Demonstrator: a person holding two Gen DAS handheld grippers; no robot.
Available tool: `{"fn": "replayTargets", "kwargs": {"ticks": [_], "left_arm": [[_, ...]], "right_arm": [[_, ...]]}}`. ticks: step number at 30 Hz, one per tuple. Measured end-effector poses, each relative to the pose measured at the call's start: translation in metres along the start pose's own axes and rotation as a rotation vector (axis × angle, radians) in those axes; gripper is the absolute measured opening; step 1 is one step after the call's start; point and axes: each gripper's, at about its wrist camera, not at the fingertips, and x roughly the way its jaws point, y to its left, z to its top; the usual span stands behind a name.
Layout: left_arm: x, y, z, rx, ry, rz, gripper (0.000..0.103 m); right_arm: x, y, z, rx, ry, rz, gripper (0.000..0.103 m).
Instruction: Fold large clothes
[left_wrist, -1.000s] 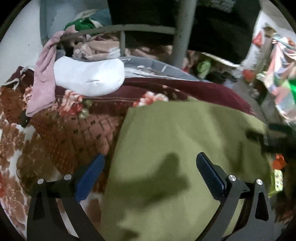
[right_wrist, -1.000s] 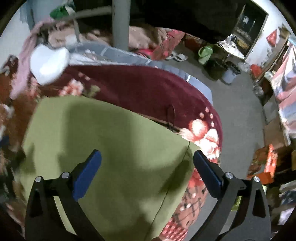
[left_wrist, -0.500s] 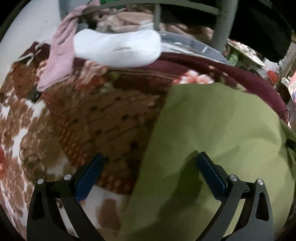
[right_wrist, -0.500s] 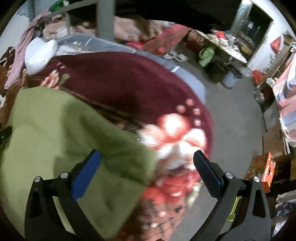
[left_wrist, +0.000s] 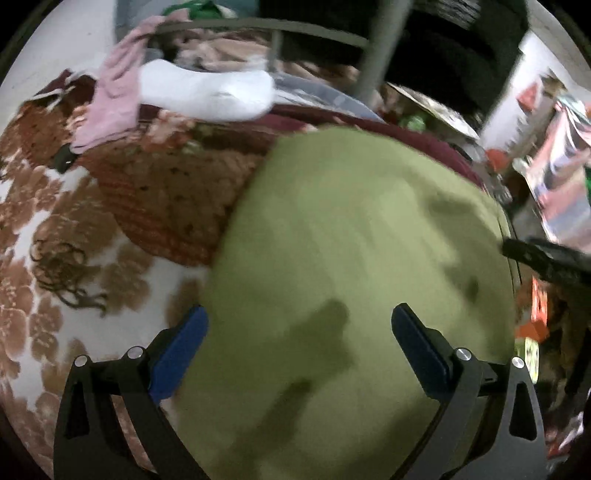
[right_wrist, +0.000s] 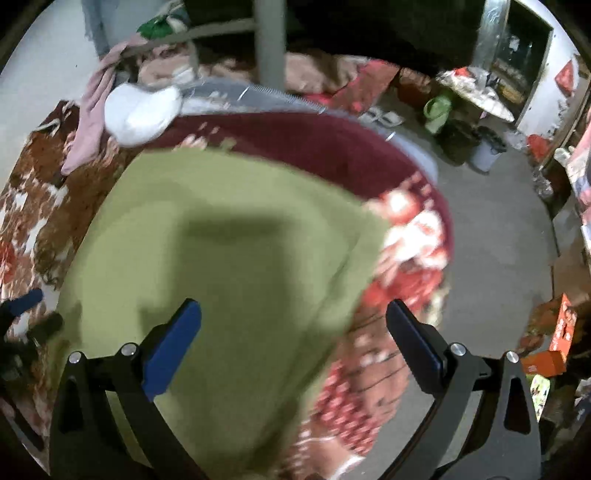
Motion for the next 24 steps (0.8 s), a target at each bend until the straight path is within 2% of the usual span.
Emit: {"fn": "replayTargets", "kwargs": {"ticks": [2,3,5,7,9,12,15,18,19,21,22,24], "left_arm": [[0.013,-0.005,-0.013,0.046,0.036,0.045,0.098],[0.017,-0.005,-0.018,0.06,0.042,0.058,0.098],[0.024,0.0,-0.025,0.096,0.043,0.113,0.099],[0.026,0.012,-0.027,0.071,0.057,0.12,0.099],[0.023,0.03,-0.028,0.001,0.081,0.118,0.099],[0.003,0.037,-0.03,-0.035,0.088,0.163,0.098],[-0.028,0.035,-0.031,-0.08,0.068,0.124,0.098],[-0.057,0.024,-0.036,-0.11,0.012,0.062,0.098],[-0.065,0.018,-0.04,-0.1,-0.009,0.051,0.098],[-0.087,0.005,-0.05,-0.067,-0.106,0.035,0.098],[-0.095,-0.001,-0.055,-0.047,-0.135,0.019,0.098],[-0.108,-0.011,-0.062,-0.005,-0.128,0.02,0.098]], "right_arm": [[0.013,0.01,-0.007,-0.036,0.029,-0.035,0.098],[0.019,0.013,-0.011,-0.063,0.032,-0.068,0.098],[0.027,0.012,-0.015,-0.082,0.043,-0.079,0.098],[0.031,0.006,-0.016,-0.068,0.046,-0.069,0.098],[0.027,0.004,-0.017,-0.079,0.036,-0.105,0.098],[0.013,0.001,-0.019,-0.062,0.058,-0.112,0.098],[-0.011,-0.003,-0.024,-0.04,0.057,-0.096,0.098],[-0.034,0.0,-0.032,-0.055,0.034,-0.089,0.098],[-0.043,0.004,-0.036,-0.067,0.03,-0.069,0.098],[-0.062,0.013,-0.044,-0.101,0.026,-0.024,0.098],[-0.074,0.015,-0.05,-0.108,0.007,-0.027,0.098],[-0.094,0.019,-0.057,-0.107,-0.016,-0.03,0.098]]}}
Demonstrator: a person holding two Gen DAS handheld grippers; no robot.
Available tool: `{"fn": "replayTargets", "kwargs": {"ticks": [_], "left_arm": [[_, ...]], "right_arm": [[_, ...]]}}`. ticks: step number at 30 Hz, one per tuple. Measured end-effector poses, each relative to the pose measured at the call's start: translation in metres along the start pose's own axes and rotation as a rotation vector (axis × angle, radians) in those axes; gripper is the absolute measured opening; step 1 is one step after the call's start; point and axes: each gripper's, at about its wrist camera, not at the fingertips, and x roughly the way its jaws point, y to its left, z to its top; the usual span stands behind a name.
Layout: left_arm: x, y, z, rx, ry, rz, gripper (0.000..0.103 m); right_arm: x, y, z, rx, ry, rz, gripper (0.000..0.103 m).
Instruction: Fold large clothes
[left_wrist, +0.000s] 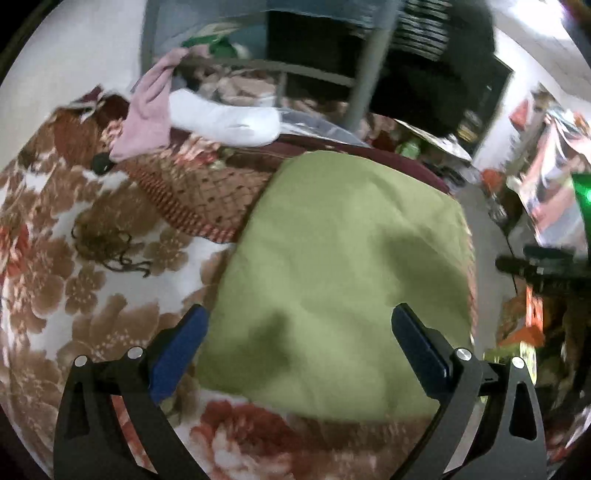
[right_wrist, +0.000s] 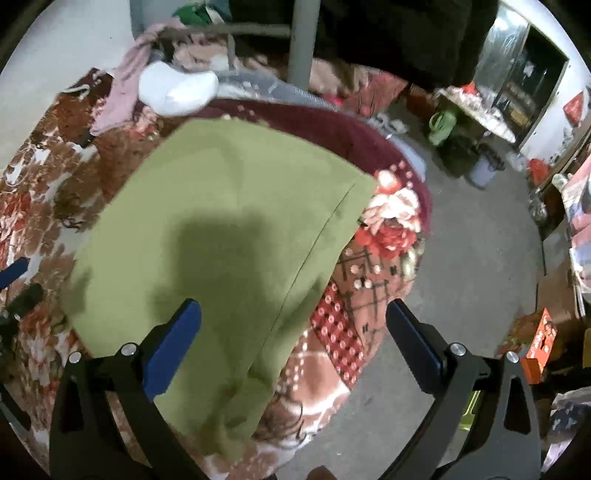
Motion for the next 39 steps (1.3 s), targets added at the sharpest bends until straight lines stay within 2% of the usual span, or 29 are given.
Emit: {"fn": "replayTargets", "kwargs": {"ticks": [3,9,13,15,17,19,23,28,39], "left_arm": [[-0.041,-0.017,-0.003,0.041,-0.014,0.018,0.098],[-0.148,-0.05,0.006,0.059,-0.008,-0.03,0.098],[-0.218,-0.066,0.01,0.043,-0.025,-0.039,0.098],[-0.238,-0.071,0.005,0.039,-0.049,-0.027,0.098],[-0.253,-0.081,-0.005,0.055,-0.015,-0.013,0.098],[-0.268,-0.087,-0.01,0.048,-0.016,0.007,0.098],[-0.286,-0.096,-0.014,0.05,-0.047,-0.018,0.098],[-0.29,-0.1,-0.015,0.03,-0.042,-0.008,0.098],[-0.313,-0.104,-0.004,0.044,-0.053,0.011,0.098]], "right_arm": [[-0.051,0.011,-0.011,0.001,-0.018,0.041,0.098],[-0.191,0.027,-0.023,-0.02,-0.176,0.079,0.098],[-0.255,0.018,-0.039,0.023,-0.164,0.113,0.098],[-0.279,0.015,-0.047,0.042,-0.152,0.117,0.098],[-0.289,0.011,-0.054,0.068,-0.128,0.109,0.098],[-0.298,0.008,-0.057,0.083,-0.116,0.139,0.098],[-0.315,0.003,-0.06,0.041,-0.159,0.135,0.098],[-0.322,-0.001,-0.069,0.015,-0.148,0.18,0.098],[-0.332,-0.002,-0.074,0.028,-0.163,0.189,0.098]]}}
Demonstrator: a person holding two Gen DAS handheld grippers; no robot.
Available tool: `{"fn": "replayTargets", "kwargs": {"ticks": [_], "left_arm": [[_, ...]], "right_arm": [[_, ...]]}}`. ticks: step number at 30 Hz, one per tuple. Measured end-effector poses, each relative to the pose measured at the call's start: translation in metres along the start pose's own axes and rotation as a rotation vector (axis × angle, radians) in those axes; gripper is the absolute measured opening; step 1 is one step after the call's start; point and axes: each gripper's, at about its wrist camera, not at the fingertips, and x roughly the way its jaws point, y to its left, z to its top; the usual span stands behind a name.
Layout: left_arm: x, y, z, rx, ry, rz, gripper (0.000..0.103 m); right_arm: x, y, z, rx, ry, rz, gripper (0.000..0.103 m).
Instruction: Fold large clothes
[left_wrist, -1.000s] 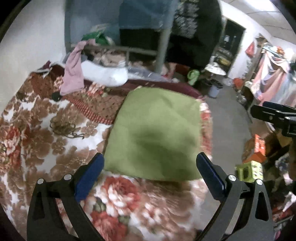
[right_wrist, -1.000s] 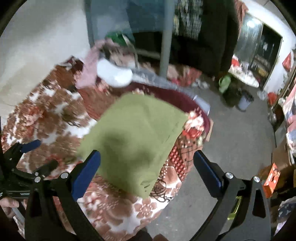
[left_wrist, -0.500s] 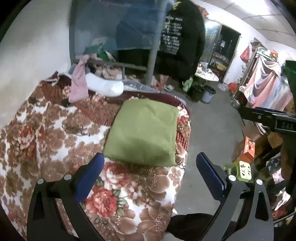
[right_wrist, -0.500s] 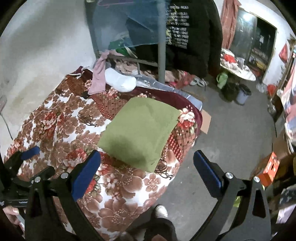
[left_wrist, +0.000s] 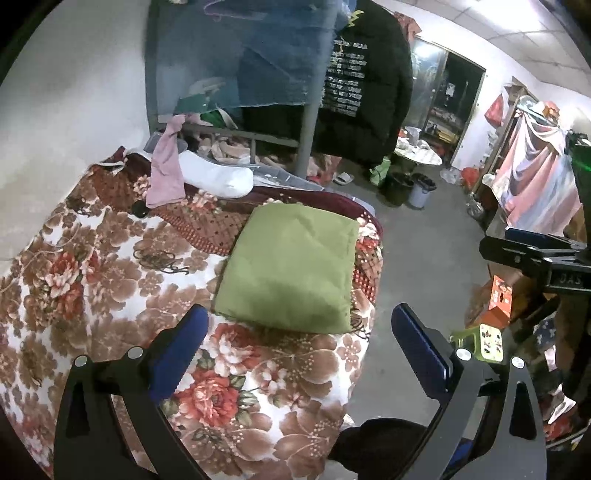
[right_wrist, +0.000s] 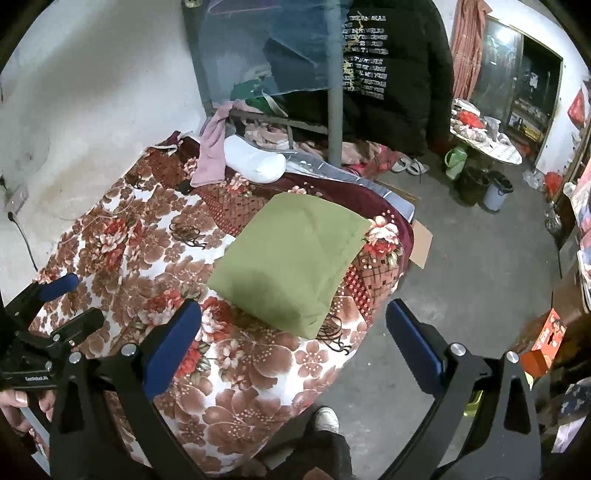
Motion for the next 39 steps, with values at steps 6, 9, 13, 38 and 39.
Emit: {"fn": "replayTargets", "kwargs": {"ticks": [6,9,13,38,39], "left_arm": [[-0.005,-0.002,0.003,0.009,-0.009,0.011,0.098],[-0.006,-0.002,0.004,0.003,-0.016,0.011,0.098],[-0.006,-0.003,0.006,-0.006,-0.019,0.003,0.098],[-0.016,-0.009,0.009,0.04,-0.058,-0.022,0.098],[-0.016,-0.011,0.01,0.05,-0.058,-0.019,0.098]], "right_arm": [[-0.004,-0.001,0.004,-0.015,-0.012,-0.013,0.098],[-0.006,0.001,0.004,-0.027,-0.009,-0.02,0.098],[-0.007,0.004,0.006,-0.048,-0.008,-0.028,0.098],[-0.008,0.008,0.009,-0.074,-0.005,-0.038,0.098],[-0.008,0.008,0.009,-0.074,-0.005,-0.033,0.098]]}}
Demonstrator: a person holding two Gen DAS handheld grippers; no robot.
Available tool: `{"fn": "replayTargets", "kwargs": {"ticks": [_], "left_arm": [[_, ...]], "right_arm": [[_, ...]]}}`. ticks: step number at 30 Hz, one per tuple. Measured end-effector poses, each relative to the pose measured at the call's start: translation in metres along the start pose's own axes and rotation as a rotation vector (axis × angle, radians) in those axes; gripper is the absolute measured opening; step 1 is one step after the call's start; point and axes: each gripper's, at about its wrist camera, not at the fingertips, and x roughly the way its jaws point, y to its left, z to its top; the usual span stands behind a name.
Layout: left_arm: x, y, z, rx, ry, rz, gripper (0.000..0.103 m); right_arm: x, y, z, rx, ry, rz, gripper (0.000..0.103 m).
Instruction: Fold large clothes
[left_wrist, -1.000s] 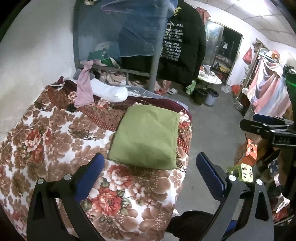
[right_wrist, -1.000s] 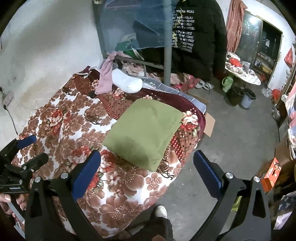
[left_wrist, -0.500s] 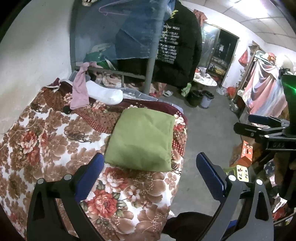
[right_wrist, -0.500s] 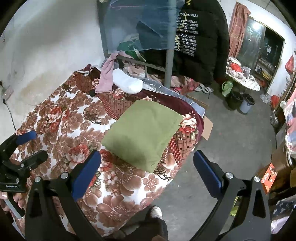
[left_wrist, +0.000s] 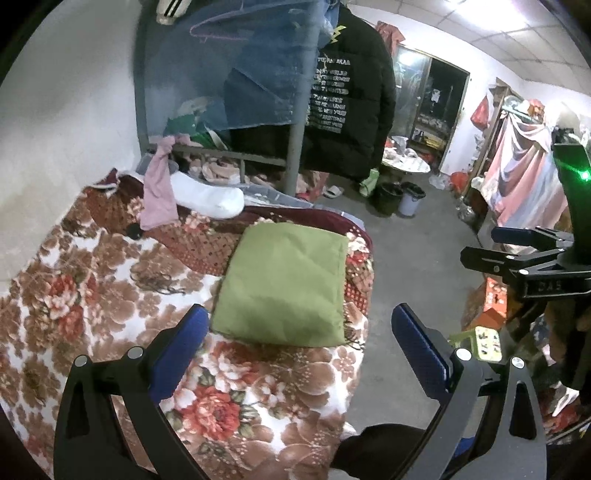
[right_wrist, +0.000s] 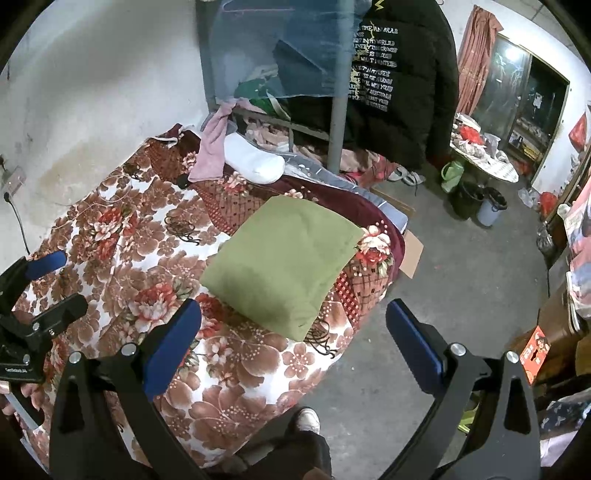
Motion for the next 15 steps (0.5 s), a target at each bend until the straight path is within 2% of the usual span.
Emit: {"fn": "replayTargets", "kwargs": {"ticks": [3,8,15], "left_arm": [[-0.002,-0.005,0.003,0.025,-0.012,0.013,0.098],[-0.004,-0.006,0.006,0.024,-0.018,0.013,0.098],[-0.002,-0.005,0.007,0.01,0.011,0.013,0.098]], "right_arm": [[0.004,-0.004,0.0,0.024,0.012,0.028,0.098],[0.01,-0.006,-0.001,0.022,0.027,0.02,0.098],[0.013,-0.006,0.0,0.013,0.035,0.017,0.098]]}}
